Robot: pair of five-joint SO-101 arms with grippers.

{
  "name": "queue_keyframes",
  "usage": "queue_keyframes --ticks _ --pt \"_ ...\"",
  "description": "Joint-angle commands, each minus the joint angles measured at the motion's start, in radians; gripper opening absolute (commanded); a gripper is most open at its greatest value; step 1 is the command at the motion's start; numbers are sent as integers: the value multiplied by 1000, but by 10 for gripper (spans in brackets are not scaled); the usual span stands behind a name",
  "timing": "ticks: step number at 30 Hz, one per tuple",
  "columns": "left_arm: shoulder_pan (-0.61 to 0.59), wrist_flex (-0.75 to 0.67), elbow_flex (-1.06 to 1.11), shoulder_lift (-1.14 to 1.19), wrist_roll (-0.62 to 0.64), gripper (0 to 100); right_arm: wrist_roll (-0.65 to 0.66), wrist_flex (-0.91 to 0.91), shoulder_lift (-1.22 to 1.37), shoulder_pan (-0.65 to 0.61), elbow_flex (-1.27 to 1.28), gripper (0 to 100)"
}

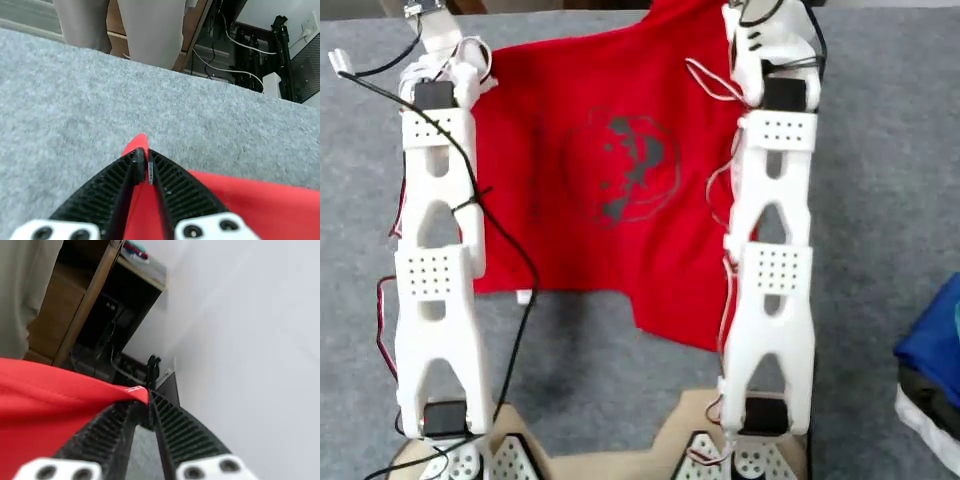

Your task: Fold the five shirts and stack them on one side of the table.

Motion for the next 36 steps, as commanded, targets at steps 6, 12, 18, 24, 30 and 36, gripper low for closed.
queue_keyframes --ticks 6,12,18,24,30,36 --pt "-18 394 -253 -12 -3 19 -8 338 -133 -8 -96 5" --pt "-9 706 -364 -10 -121 19 74 720 -216 -47 -96 6" --pt "-17 835 -362 -8 -164 19 158 1089 -305 -73 -96 6" --pt "-17 835 -229 -12 -173 19 173 1100 -364 -79 -93 8" --pt "-61 836 -48 -21 -221 19 187 1102 -518 -81 173 5" --pt "-106 838 55 -22 -252 19 160 1086 -771 -90 633 5"
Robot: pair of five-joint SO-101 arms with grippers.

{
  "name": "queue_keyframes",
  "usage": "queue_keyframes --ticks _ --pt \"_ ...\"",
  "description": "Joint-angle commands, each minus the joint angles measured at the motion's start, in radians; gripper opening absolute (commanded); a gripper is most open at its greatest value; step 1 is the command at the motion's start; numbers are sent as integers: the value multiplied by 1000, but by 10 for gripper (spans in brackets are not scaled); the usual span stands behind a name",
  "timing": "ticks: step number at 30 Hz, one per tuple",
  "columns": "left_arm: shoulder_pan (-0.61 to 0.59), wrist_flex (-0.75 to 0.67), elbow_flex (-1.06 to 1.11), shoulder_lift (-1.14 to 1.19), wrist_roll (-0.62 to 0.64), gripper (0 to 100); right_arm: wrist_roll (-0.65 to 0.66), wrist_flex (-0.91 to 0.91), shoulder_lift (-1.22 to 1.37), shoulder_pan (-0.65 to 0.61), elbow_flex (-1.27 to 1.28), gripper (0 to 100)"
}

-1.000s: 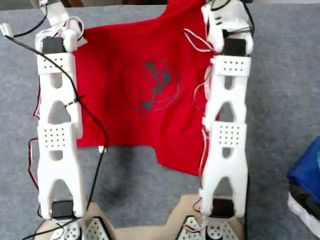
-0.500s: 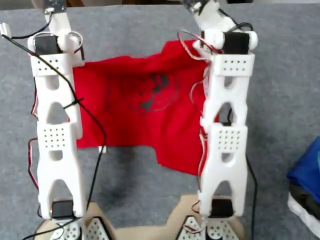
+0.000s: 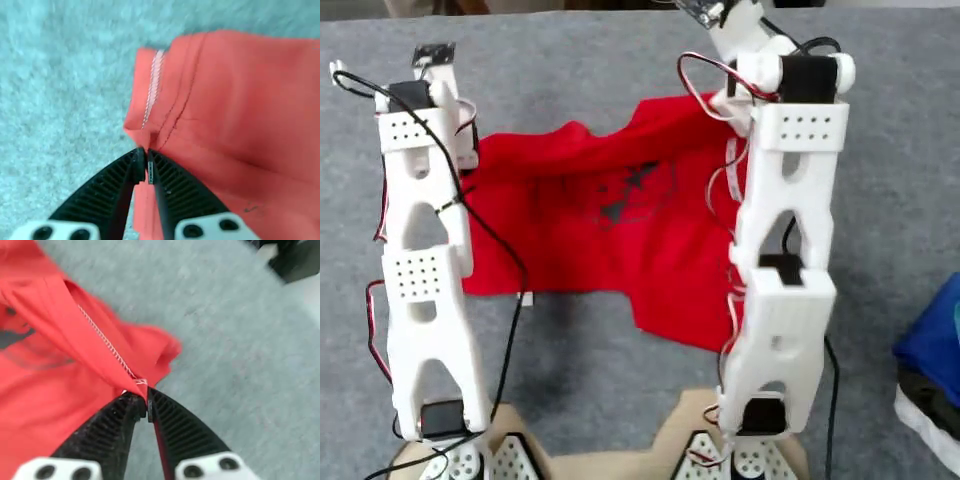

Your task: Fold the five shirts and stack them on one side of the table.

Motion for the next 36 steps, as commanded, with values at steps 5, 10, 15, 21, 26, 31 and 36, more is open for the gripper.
queue_keyframes --ticks 5,10,15,21,26,31,36 --pt "-23 14 160 -90 -54 18 -14 -100 -309 -4 490 5" --pt "8 12 393 -242 -112 18 -9 -247 -450 33 845 5" --pt "12 11 608 -357 -153 18 -6 -425 -662 50 1245 5" --pt "8 9 775 -400 -227 18 -5 -626 -911 58 1669 6" --pt "8 9 825 -398 -255 18 -11 -698 -969 113 1822 6" --pt "9 9 870 -404 -296 18 26 -694 -972 220 1871 6" --pt "-20 9 890 -398 -348 18 69 -692 -978 236 1956 6"
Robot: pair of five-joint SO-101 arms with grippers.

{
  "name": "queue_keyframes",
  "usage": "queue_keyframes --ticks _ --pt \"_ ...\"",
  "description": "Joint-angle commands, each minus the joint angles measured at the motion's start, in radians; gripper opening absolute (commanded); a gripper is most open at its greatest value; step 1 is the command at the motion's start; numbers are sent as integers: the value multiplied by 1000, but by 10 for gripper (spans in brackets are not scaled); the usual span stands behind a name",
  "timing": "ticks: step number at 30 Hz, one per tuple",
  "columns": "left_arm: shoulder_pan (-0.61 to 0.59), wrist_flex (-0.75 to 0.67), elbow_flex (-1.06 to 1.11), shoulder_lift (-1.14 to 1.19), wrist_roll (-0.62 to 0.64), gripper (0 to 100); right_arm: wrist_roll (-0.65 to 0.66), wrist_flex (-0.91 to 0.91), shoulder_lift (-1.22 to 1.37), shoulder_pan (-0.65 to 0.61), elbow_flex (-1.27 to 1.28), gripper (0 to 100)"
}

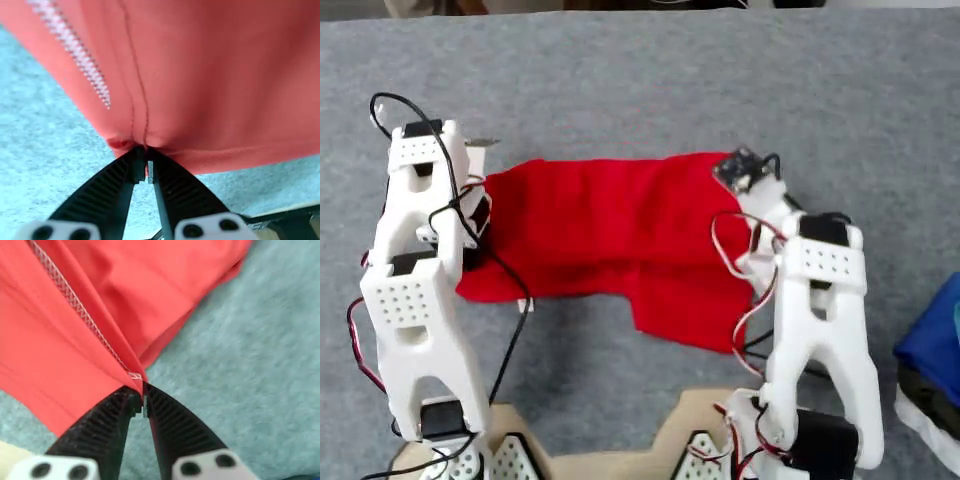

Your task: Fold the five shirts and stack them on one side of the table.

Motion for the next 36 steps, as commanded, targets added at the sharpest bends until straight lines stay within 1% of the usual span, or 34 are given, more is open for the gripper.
queue_keyframes --ticks 1,8,13,18,21,25,29,32,36 --pt "-34 9 -3 -61 -21 18 26 -12 -53 18 38 6" --pt "-83 9 3 -61 -71 18 28 -11 -53 24 54 6" --pt "-80 9 48 -67 -120 18 55 25 -54 35 51 6" --pt "-63 9 106 -61 -127 18 55 29 -54 36 54 6" --pt "-52 9 123 -62 -130 18 58 38 -54 61 54 6" --pt "-58 9 103 -68 -132 18 110 83 -56 117 45 6" --pt "-58 9 74 -68 -132 18 140 92 -127 154 51 6" --pt "-51 9 63 -68 -132 18 141 106 -186 147 76 6" --pt "-49 9 63 -61 -132 18 150 109 -225 84 163 7"
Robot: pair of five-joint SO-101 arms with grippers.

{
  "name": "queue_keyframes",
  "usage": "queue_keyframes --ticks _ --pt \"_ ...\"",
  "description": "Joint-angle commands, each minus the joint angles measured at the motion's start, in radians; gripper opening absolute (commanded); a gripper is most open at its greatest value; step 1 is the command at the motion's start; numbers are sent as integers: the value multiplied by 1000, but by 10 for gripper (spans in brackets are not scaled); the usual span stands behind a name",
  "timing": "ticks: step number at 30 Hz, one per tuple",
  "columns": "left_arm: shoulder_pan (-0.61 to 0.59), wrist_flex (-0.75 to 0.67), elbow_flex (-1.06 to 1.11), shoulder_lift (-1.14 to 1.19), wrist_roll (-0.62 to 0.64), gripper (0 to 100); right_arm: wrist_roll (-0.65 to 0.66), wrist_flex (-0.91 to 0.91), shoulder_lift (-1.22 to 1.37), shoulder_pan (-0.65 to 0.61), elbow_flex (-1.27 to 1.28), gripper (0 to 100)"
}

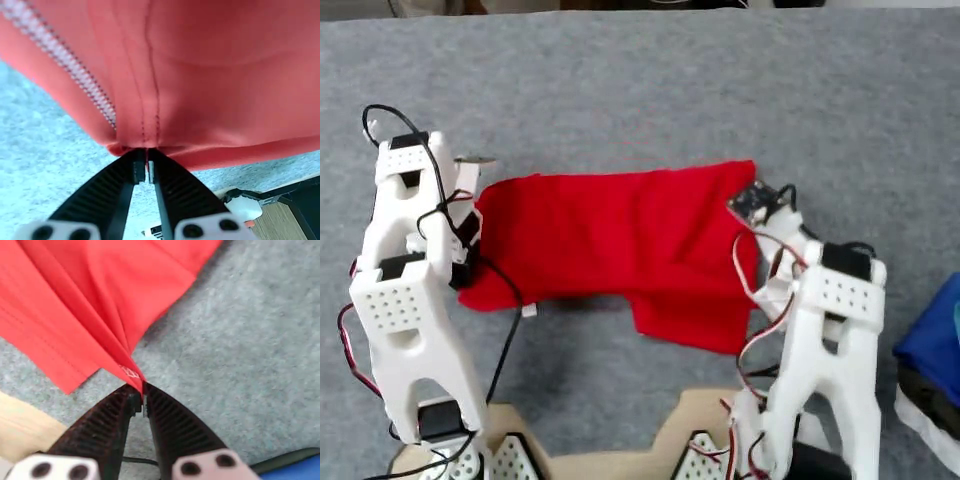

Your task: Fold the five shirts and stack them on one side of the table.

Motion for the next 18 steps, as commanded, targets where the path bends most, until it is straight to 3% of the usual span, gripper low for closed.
queue_keyframes --ticks 1,4,8,14,18 --pt "3 9 -38 -39 -9 18 14 5 -56 -47 59 8" --pt "-2 9 -34 -39 -11 19 28 6 -70 -90 107 36" --pt "2 11 -28 -47 -11 24 37 37 -88 -105 110 165" --pt "-23 11 -29 -88 58 203 37 137 -153 -99 -21 254" --pt "-23 11 -32 -202 72 216 31 186 -188 -107 -139 253"
